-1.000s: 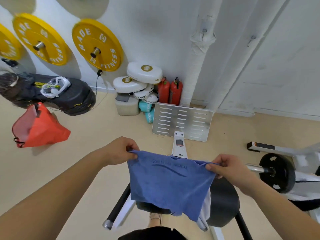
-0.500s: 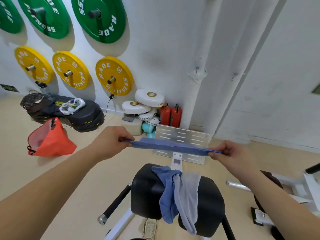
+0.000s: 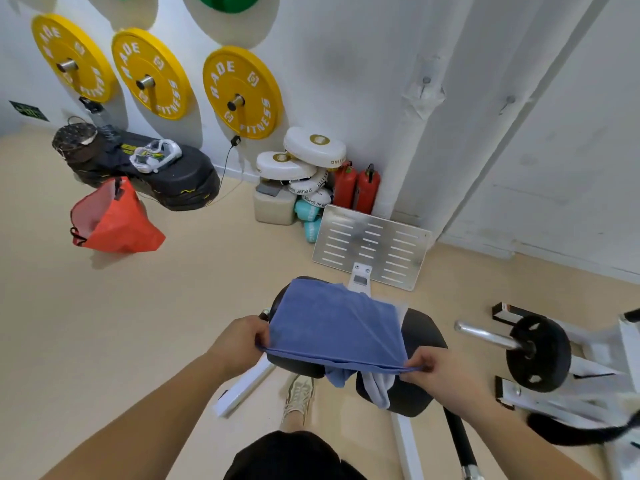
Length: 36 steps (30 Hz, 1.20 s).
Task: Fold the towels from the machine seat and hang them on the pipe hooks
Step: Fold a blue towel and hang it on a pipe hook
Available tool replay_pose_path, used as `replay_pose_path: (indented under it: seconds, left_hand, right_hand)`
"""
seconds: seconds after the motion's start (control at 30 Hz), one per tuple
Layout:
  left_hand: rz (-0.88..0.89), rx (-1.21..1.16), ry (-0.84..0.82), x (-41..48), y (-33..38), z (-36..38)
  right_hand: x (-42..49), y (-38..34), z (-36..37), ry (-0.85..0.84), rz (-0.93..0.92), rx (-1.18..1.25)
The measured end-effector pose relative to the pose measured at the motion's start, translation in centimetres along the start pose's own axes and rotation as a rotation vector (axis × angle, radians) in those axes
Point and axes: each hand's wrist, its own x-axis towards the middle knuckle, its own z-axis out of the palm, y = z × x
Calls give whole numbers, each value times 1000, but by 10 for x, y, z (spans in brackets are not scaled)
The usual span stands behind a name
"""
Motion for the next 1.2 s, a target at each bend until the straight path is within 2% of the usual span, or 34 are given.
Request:
replay_pose_path:
  seconds: [0.1,0.27,0.43,0.53,0.67,0.83,0.97,1.2]
  left_hand:
    - [-28,39,-51,-7,-2,6]
    - [5,115,-98,-20,-8,10]
    - [52,142,-274,-25,-20,15]
    - [44,-2,-297,-16,-19,5]
    - [-23,-317,-214,15,-2,-14]
    - [-162,-454,-73,74,12,-21]
    - [-168,-350,-26,121,16,-12]
    - [-256,-123,-113,175,10,0]
  right_hand:
    - [-1,8,5,-74,14,-25]
    - [-9,20,16,-96,-4,-26]
    - [-9,34,28,-204,-6,-75]
    - [-2,33,20,-172,-3,27]
    - [25,23,6,-57,5,185]
    - [81,7,-4,81,89,253]
    - [124,-1,-9,110,155,221]
    - [167,2,-6,52,256,169]
